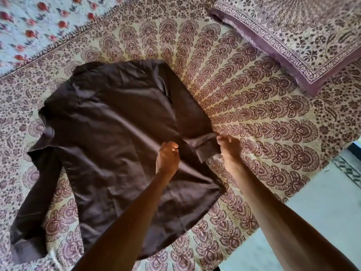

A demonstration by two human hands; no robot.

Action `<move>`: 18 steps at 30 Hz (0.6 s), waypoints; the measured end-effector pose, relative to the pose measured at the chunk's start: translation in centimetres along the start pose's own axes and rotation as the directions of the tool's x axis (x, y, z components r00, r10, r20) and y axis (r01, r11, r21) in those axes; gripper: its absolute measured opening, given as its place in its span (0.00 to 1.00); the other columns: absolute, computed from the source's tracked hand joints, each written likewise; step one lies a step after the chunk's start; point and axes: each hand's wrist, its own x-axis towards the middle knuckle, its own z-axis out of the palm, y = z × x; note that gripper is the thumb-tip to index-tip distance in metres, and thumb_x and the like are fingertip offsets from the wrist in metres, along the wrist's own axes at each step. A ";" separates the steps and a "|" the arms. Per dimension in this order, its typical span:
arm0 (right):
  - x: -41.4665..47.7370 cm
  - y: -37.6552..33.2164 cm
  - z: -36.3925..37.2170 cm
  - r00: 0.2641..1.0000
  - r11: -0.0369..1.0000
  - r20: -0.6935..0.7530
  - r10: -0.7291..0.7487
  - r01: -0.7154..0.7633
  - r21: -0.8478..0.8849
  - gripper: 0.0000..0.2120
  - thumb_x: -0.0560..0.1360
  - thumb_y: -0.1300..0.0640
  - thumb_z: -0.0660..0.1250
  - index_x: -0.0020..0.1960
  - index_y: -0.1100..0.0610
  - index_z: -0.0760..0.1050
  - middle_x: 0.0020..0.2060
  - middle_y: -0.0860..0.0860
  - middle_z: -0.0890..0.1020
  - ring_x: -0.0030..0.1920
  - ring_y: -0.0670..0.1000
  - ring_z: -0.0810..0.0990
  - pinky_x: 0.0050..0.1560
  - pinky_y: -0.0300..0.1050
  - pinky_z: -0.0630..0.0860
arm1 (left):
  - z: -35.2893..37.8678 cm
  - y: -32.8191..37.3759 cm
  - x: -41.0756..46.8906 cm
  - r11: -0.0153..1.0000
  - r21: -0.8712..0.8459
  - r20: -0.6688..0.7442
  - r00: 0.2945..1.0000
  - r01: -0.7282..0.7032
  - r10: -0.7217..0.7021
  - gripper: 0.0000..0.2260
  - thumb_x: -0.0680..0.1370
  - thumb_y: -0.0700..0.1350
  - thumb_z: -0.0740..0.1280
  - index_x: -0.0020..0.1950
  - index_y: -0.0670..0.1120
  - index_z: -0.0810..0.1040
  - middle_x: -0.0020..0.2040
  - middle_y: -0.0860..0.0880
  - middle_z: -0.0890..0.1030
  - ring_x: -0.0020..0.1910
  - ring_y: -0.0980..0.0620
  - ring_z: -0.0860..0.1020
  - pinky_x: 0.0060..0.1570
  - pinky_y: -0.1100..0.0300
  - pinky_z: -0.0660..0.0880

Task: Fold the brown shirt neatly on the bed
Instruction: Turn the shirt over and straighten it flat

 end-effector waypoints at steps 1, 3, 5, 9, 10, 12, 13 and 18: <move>1.0 -1.8 -0.9 0.999 0.978 -0.032 0.012 -0.005 0.210 0.06 0.74 0.55 0.69 0.49 0.55 0.78 0.43 0.52 0.82 0.44 0.52 0.80 0.33 0.41 0.79 | -0.2 -0.1 1.3 1.000 0.014 0.014 1.000 -0.012 0.012 0.08 0.75 0.36 0.64 0.52 0.42 0.79 0.53 0.42 0.78 0.51 0.40 0.78 0.52 0.50 0.76; 3.6 -5.1 -2.5 0.988 0.882 -0.136 0.067 0.005 0.472 0.09 0.75 0.54 0.66 0.55 0.53 0.78 0.45 0.51 0.82 0.42 0.49 0.80 0.30 0.37 0.77 | -0.3 -0.2 3.7 1.000 0.028 0.046 0.999 -0.010 0.009 0.09 0.75 0.37 0.65 0.54 0.41 0.79 0.56 0.41 0.76 0.52 0.40 0.77 0.56 0.48 0.75; 6.3 -6.9 -3.6 0.960 0.841 -0.221 0.173 -0.027 0.540 0.09 0.79 0.57 0.62 0.57 0.54 0.77 0.43 0.50 0.81 0.37 0.47 0.78 0.28 0.36 0.73 | -0.2 -0.2 5.6 1.000 0.024 0.052 0.999 -0.005 0.003 0.09 0.75 0.37 0.67 0.54 0.41 0.79 0.55 0.40 0.77 0.53 0.40 0.78 0.56 0.50 0.75; 10.0 -6.4 -2.4 0.949 0.897 -0.156 0.273 -0.193 0.397 0.14 0.80 0.57 0.62 0.60 0.65 0.75 0.38 0.51 0.78 0.35 0.47 0.76 0.32 0.39 0.73 | 0.5 0.2 8.6 1.000 0.018 0.023 1.000 0.009 -0.009 0.10 0.74 0.39 0.68 0.54 0.41 0.78 0.54 0.41 0.78 0.51 0.41 0.79 0.53 0.51 0.76; 10.5 -6.0 -1.8 0.936 0.882 -0.151 0.319 -0.235 0.409 0.13 0.79 0.58 0.63 0.59 0.65 0.75 0.38 0.52 0.79 0.36 0.48 0.77 0.33 0.39 0.74 | 0.6 0.4 9.4 0.999 0.016 0.009 0.999 0.030 -0.031 0.10 0.74 0.39 0.69 0.55 0.41 0.78 0.55 0.41 0.78 0.51 0.41 0.78 0.53 0.51 0.76; 11.2 -5.8 -1.0 0.906 0.893 -0.240 0.349 -0.244 0.378 0.14 0.78 0.59 0.65 0.61 0.63 0.72 0.46 0.55 0.80 0.40 0.50 0.79 0.32 0.40 0.75 | 0.7 1.1 10.9 0.997 -0.027 -0.041 0.996 0.075 -0.076 0.12 0.74 0.40 0.69 0.57 0.40 0.76 0.55 0.39 0.77 0.50 0.39 0.78 0.51 0.50 0.77; 11.5 -6.0 -0.6 0.887 0.922 -0.333 0.321 -0.212 0.323 0.18 0.77 0.58 0.65 0.63 0.63 0.68 0.52 0.58 0.79 0.46 0.53 0.79 0.36 0.42 0.76 | 0.6 1.6 11.9 0.995 -0.053 -0.073 0.993 0.089 -0.093 0.13 0.74 0.40 0.69 0.57 0.40 0.75 0.56 0.39 0.76 0.50 0.39 0.78 0.51 0.50 0.76; 11.8 -7.8 1.9 0.802 0.775 -0.370 -0.468 0.172 -0.608 0.26 0.69 0.51 0.64 0.65 0.57 0.68 0.61 0.60 0.72 0.58 0.58 0.72 0.58 0.59 0.73 | -1.2 4.7 17.5 0.983 0.004 -0.187 0.965 0.185 -0.181 0.24 0.75 0.48 0.69 0.65 0.38 0.66 0.62 0.38 0.70 0.59 0.37 0.73 0.54 0.47 0.72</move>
